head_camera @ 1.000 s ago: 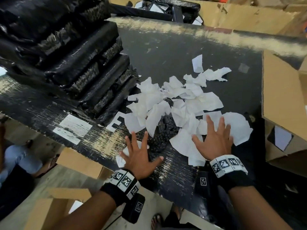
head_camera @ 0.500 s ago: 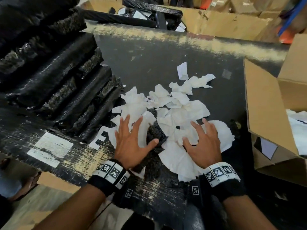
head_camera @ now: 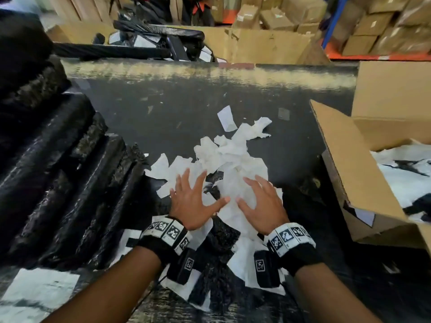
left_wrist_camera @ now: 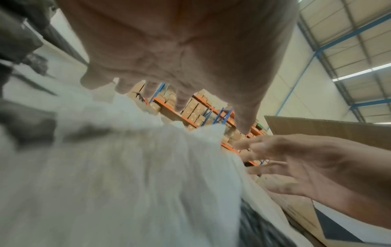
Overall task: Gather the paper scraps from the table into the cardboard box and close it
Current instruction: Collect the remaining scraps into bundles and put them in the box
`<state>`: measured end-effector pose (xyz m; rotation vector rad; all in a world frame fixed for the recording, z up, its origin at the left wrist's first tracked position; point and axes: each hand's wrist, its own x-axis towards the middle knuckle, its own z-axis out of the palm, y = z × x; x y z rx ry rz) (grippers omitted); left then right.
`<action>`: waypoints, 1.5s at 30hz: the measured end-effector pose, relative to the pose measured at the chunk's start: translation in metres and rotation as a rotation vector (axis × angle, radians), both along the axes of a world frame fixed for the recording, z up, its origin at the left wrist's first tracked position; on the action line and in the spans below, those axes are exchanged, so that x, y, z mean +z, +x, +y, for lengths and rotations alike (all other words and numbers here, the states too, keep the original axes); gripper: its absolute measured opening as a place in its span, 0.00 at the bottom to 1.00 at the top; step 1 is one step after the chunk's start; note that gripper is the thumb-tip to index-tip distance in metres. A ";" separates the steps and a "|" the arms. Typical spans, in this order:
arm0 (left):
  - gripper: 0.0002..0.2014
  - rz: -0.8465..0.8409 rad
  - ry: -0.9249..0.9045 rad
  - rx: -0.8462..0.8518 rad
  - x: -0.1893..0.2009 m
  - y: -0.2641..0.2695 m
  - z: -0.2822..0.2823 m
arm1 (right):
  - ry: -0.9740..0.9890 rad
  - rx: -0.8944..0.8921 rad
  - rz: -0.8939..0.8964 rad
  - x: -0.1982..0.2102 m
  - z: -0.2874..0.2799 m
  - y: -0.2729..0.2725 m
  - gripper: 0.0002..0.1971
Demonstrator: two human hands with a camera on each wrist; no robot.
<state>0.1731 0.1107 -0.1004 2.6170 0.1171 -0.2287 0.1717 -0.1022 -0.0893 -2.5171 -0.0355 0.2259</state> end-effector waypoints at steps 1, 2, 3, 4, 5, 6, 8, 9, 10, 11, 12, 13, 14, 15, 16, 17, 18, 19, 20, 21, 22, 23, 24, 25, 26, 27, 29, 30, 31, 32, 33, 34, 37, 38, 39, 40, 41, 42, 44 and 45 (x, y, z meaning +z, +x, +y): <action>0.53 -0.053 0.006 0.024 0.003 0.007 0.007 | 0.005 -0.071 -0.056 0.005 -0.005 0.004 0.32; 0.52 -0.095 0.019 0.056 0.005 0.015 0.016 | -0.014 -0.143 -0.098 0.008 -0.011 0.009 0.31; 0.51 -0.111 0.041 0.091 0.005 0.025 0.025 | -0.056 -0.208 -0.114 0.010 -0.019 0.016 0.32; 0.51 -0.096 0.065 0.125 0.003 0.035 0.034 | -0.115 -0.265 -0.093 0.009 -0.026 0.022 0.33; 0.52 -0.058 0.079 0.157 0.000 0.045 0.042 | -0.176 -0.311 -0.032 0.007 -0.034 0.029 0.36; 0.54 -0.006 0.077 0.180 -0.004 0.055 0.048 | -0.220 -0.349 0.052 0.003 -0.039 0.035 0.38; 0.57 0.106 0.068 0.176 -0.011 0.067 0.053 | -0.243 -0.388 0.218 -0.008 -0.044 0.046 0.41; 0.57 0.148 0.074 0.130 -0.017 0.075 0.048 | -0.241 -0.393 0.275 -0.013 -0.044 0.051 0.41; 0.56 0.156 0.091 0.078 -0.018 0.074 0.043 | -0.232 -0.364 0.294 -0.017 -0.039 0.052 0.41; 0.56 0.143 0.084 0.016 -0.022 0.075 0.034 | -0.227 -0.324 0.282 -0.021 -0.032 0.052 0.40; 0.55 0.120 0.048 -0.044 -0.023 0.076 0.025 | -0.215 -0.274 0.254 -0.023 -0.024 0.053 0.39; 0.55 0.098 0.003 -0.101 -0.023 0.077 0.016 | -0.194 -0.217 0.221 -0.024 -0.014 0.051 0.37; 0.54 0.084 -0.045 -0.154 -0.022 0.077 0.008 | -0.170 -0.159 0.190 -0.023 -0.004 0.049 0.36; 0.53 0.071 -0.083 -0.198 -0.019 0.076 0.001 | -0.154 -0.116 0.163 -0.021 0.004 0.047 0.34; 0.51 0.054 -0.110 -0.227 -0.015 0.076 -0.004 | -0.147 -0.097 0.129 -0.019 0.009 0.047 0.32; 0.50 0.027 -0.124 -0.237 -0.011 0.078 -0.006 | -0.141 -0.100 0.080 -0.015 0.012 0.050 0.30; 0.48 -0.007 -0.133 -0.223 -0.005 0.081 -0.006 | -0.135 -0.121 0.023 -0.011 0.013 0.054 0.28; 0.47 -0.041 -0.137 -0.198 0.000 0.087 -0.004 | -0.127 -0.145 -0.033 -0.006 0.012 0.061 0.26; 0.46 -0.067 -0.135 -0.175 0.004 0.096 -0.001 | -0.117 -0.169 -0.074 -0.001 0.010 0.070 0.24; 0.45 -0.079 -0.134 -0.157 0.008 0.108 0.002 | -0.108 -0.188 -0.096 0.005 0.008 0.081 0.23; 0.45 -0.084 -0.129 -0.144 0.012 0.121 0.006 | -0.105 -0.201 -0.100 0.011 0.007 0.094 0.23; 0.45 -0.087 -0.120 -0.137 0.016 0.137 0.009 | -0.106 -0.209 -0.095 0.017 0.006 0.108 0.23; 0.45 -0.089 -0.105 -0.141 0.020 0.153 0.011 | -0.109 -0.213 -0.090 0.023 0.006 0.124 0.24; 0.45 -0.093 -0.083 -0.156 0.024 0.170 0.012 | -0.113 -0.217 -0.089 0.028 0.007 0.141 0.25; 0.44 -0.094 -0.060 -0.176 0.028 0.187 0.011 | -0.116 -0.225 -0.085 0.032 0.008 0.160 0.27; 0.43 -0.096 -0.039 -0.194 0.032 0.204 0.009 | -0.113 -0.237 -0.073 0.034 0.009 0.178 0.28; 0.41 -0.101 -0.016 -0.215 0.037 0.235 0.002 | -0.098 -0.259 -0.019 0.034 0.010 0.214 0.31; 0.39 -0.102 -0.010 -0.220 0.038 0.250 -0.002 | -0.090 -0.267 0.012 0.032 0.011 0.231 0.32; 0.38 -0.102 -0.003 -0.224 0.037 0.262 -0.006 | -0.085 -0.271 0.039 0.029 0.012 0.247 0.33; 0.37 -0.096 0.004 -0.230 0.035 0.274 -0.011 | -0.090 -0.272 0.063 0.026 0.012 0.261 0.35; 0.37 -0.084 0.006 -0.234 0.032 0.283 -0.015 | -0.103 -0.266 0.088 0.021 0.013 0.274 0.38; 0.37 -0.066 0.006 -0.238 0.026 0.292 -0.019 | -0.129 -0.253 0.118 0.017 0.014 0.285 0.41; 0.42 0.030 0.061 -0.286 0.003 0.309 -0.030 | -0.230 -0.181 0.244 0.011 0.016 0.307 0.51; 0.45 0.082 0.093 -0.317 -0.003 0.312 -0.032 | -0.257 -0.134 0.304 0.009 0.018 0.310 0.55; 0.48 0.135 0.135 -0.355 -0.008 0.313 -0.032 | -0.288 -0.064 0.358 0.007 0.020 0.311 0.60; 0.51 0.183 0.186 -0.402 -0.012 0.311 -0.032 | -0.316 0.017 0.393 0.004 0.022 0.309 0.65; 0.53 0.220 0.229 -0.451 -0.013 0.308 -0.030 | -0.347 0.093 0.415 0.002 0.025 0.305 0.68; 0.56 0.245 0.259 -0.500 -0.013 0.303 -0.027 | -0.361 0.149 0.422 0.003 0.027 0.298 0.69; 0.60 0.269 0.234 -0.545 -0.007 0.287 -0.018 | -0.314 0.194 0.424 0.008 0.032 0.280 0.64; 0.61 0.277 0.212 -0.551 -0.003 0.277 -0.013 | -0.280 0.218 0.424 0.011 0.034 0.268 0.61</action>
